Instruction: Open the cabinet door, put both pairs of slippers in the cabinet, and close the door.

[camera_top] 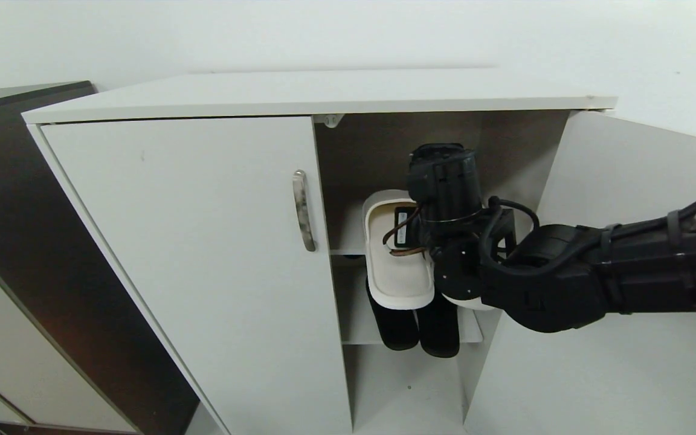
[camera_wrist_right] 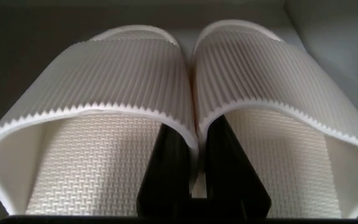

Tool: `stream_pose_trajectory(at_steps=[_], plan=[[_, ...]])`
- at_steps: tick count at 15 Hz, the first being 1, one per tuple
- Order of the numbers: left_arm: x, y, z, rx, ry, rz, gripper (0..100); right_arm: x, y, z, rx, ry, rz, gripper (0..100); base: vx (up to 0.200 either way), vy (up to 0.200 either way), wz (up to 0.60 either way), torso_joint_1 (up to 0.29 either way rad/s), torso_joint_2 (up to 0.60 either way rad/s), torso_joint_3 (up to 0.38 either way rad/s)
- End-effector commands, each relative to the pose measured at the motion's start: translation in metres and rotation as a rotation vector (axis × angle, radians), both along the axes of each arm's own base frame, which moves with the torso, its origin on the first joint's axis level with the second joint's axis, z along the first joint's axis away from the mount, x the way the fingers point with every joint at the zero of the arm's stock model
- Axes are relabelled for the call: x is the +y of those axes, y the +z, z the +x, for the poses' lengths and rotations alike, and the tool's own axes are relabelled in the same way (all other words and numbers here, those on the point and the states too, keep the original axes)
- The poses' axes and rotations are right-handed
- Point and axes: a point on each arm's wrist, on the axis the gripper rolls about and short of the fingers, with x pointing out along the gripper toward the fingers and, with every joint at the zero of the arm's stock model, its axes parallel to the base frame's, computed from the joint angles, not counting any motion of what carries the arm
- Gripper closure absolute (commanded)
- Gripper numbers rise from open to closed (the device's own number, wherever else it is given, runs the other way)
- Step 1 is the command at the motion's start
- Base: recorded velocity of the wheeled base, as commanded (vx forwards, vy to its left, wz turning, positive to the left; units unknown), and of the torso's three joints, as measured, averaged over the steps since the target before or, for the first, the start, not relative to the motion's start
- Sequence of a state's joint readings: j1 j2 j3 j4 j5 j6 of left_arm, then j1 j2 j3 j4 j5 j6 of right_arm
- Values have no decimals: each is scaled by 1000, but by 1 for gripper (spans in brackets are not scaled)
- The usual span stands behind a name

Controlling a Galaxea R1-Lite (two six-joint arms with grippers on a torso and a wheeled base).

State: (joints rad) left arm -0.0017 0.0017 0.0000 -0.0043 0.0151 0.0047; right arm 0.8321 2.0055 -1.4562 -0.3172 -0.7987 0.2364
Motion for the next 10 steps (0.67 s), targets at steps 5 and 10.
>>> stream_pose_trajectory(at_steps=[5, 10], plan=[[0, 0, 0, 1, -1, 0, 100, 4, -7, 55, -16, -44, -52, 100, 0, 0, 0, 0, 0, 0], [0, 0, 0, 1, 0, 0, 100, 0, 6, 73, 3, -34, -55, 100, 0, 0, 0, 0, 0, 0]])
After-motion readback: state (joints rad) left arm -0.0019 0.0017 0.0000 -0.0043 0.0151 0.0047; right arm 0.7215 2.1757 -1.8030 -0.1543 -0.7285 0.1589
